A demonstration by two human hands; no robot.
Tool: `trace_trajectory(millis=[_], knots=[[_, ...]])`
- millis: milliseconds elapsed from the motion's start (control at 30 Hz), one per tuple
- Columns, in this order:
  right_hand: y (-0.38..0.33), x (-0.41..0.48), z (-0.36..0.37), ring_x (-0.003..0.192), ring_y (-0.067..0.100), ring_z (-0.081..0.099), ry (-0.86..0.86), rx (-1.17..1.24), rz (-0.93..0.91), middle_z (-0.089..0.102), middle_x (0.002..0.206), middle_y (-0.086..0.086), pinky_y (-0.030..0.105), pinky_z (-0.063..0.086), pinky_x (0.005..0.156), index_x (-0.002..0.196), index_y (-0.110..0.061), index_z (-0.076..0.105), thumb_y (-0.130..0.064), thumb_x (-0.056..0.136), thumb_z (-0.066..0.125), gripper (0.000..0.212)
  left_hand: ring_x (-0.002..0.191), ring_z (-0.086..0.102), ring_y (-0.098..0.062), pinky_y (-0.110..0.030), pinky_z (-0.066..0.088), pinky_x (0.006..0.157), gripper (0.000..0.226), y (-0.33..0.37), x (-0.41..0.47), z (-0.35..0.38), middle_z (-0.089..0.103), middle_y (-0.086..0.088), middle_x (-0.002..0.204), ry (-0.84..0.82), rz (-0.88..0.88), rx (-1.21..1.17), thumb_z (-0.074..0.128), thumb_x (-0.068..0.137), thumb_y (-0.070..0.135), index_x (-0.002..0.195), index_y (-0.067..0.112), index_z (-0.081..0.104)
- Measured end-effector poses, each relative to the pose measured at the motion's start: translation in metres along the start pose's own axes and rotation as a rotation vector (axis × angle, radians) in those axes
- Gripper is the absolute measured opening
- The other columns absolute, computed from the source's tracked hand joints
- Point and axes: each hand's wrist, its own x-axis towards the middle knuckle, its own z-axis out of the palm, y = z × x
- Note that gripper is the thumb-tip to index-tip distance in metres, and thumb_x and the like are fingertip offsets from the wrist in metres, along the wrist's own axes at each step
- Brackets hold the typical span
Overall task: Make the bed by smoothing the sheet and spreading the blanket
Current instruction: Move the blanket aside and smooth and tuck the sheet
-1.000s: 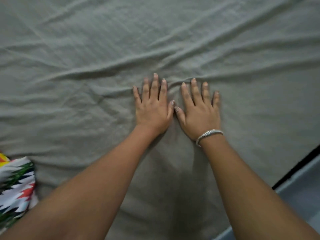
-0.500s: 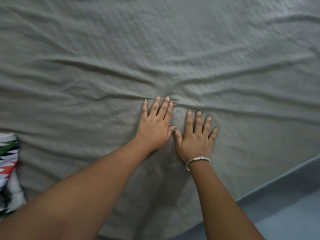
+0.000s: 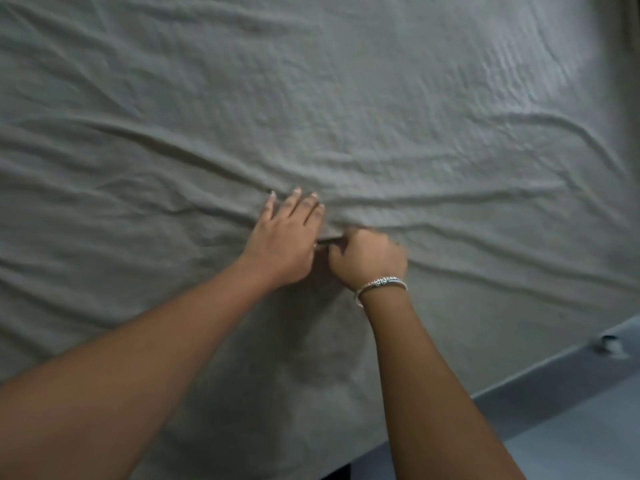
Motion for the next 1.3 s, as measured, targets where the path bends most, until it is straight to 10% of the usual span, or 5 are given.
trace_trajectory(millis=[100, 267, 533, 667, 1300], knots=[[0.019, 0.033, 0.008, 0.102, 0.037, 0.057, 0.349, 0.109, -0.059, 0.063, 0.109, 0.014, 0.044, 0.043, 0.083, 0.106, -0.017, 0.063, -0.034, 0.075, 0.058, 0.036, 0.143, 0.019, -0.029, -0.054, 0.012, 0.113, 0.07, 0.022, 0.026, 0.002, 0.025, -0.006, 0.155, 0.05, -0.023, -0.04, 0.014, 0.081, 0.035, 0.144, 0.01, 0.032], [0.103, 0.068, 0.039, 0.14, 0.036, 0.024, 0.154, 0.116, -0.228, 0.03, 0.153, 0.0, 0.058, 0.023, 0.109, 0.144, -0.034, 0.034, -0.045, 0.091, 0.034, 0.054, 0.144, 0.005, -0.038, -0.059, -0.003, 0.111, 0.074, 0.106, 0.085, 0.039, 0.011, -0.01, 0.158, -0.019, -0.231, 0.006, 0.017, 0.081, 0.038, 0.148, 0.008, 0.019], [0.244, 0.004, 0.075, 0.129, 0.033, 0.041, 0.314, 0.177, -0.169, 0.046, 0.143, 0.008, 0.046, 0.03, 0.104, 0.138, -0.022, 0.045, -0.049, 0.085, 0.045, 0.06, 0.138, 0.027, -0.04, -0.059, 0.011, 0.111, 0.081, 0.212, 0.068, 0.076, 0.034, -0.02, 0.148, -0.017, 0.213, 0.016, 0.047, 0.068, 0.046, 0.138, 0.006, 0.043], [0.255, 0.048, 0.044, 0.12, 0.032, 0.048, 0.453, 0.229, -0.085, 0.053, 0.135, 0.012, 0.044, 0.034, 0.101, 0.136, -0.015, 0.049, -0.042, 0.088, 0.047, 0.055, 0.137, 0.033, -0.035, -0.06, 0.009, 0.11, 0.071, 0.214, 0.14, 0.058, 0.038, -0.018, 0.147, 0.175, -0.035, 0.023, 0.043, 0.077, 0.038, 0.138, 0.004, 0.04], [0.345, 0.071, 0.004, 0.141, 0.039, 0.02, 0.231, 0.298, 0.203, 0.023, 0.154, 0.016, 0.057, 0.017, 0.111, 0.148, -0.018, 0.026, -0.039, 0.085, 0.042, 0.068, 0.143, 0.016, -0.034, -0.057, 0.009, 0.113, 0.068, 0.294, 0.209, 0.029, 0.019, -0.013, 0.156, 0.069, 0.118, 0.073, 0.043, 0.086, 0.031, 0.147, 0.006, 0.025]])
